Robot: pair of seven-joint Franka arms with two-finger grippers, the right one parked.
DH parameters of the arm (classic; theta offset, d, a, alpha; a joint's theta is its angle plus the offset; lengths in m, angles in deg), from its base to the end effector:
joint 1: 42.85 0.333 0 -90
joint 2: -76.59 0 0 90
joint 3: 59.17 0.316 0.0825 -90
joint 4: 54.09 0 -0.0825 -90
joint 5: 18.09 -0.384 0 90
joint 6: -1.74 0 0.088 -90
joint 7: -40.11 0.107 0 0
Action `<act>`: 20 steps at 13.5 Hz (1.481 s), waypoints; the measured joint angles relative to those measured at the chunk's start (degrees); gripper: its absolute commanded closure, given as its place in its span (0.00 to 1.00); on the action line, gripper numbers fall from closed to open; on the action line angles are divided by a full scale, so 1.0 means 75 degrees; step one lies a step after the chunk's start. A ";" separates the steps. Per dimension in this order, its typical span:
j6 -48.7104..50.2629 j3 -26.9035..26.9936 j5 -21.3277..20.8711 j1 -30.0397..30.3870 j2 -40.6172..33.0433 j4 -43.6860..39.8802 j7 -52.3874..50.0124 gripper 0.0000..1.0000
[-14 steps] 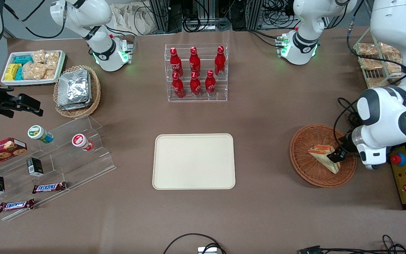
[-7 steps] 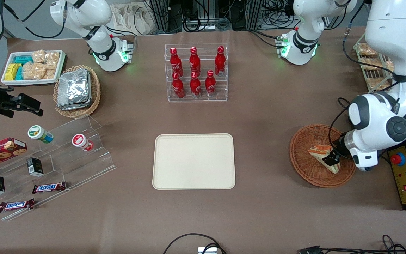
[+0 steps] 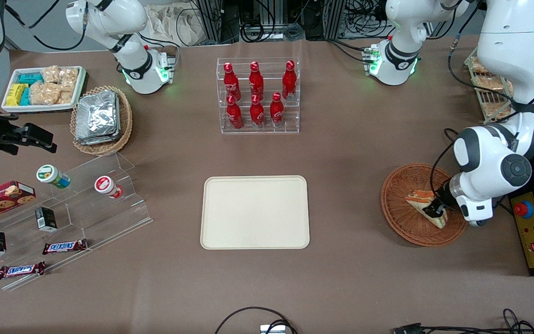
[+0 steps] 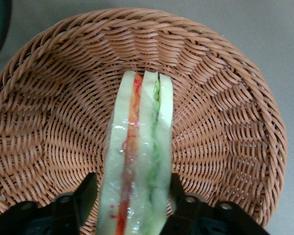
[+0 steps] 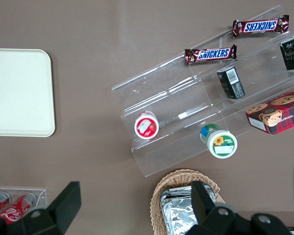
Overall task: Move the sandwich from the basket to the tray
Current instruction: 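Lift the sandwich and carry it over the white tray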
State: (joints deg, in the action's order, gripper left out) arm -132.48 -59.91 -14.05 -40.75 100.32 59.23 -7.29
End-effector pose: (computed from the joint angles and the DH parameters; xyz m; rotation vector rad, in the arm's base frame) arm 0.6072 0.0136 0.2531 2.7979 1.3557 -0.1039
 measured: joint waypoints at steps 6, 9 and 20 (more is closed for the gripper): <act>0.0616 0.0008 -0.0014 0.0034 -0.0428 -0.0293 0.1736 1.00; 0.2458 -0.0111 -0.0013 0.0001 -0.0706 -0.1173 0.1975 1.00; 0.4643 -0.2707 -0.0063 -0.0512 -0.0451 -0.2886 0.2151 1.00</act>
State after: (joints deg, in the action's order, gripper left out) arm -97.66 -80.22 -14.52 -44.59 96.93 37.59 8.85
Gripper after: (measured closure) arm 0.828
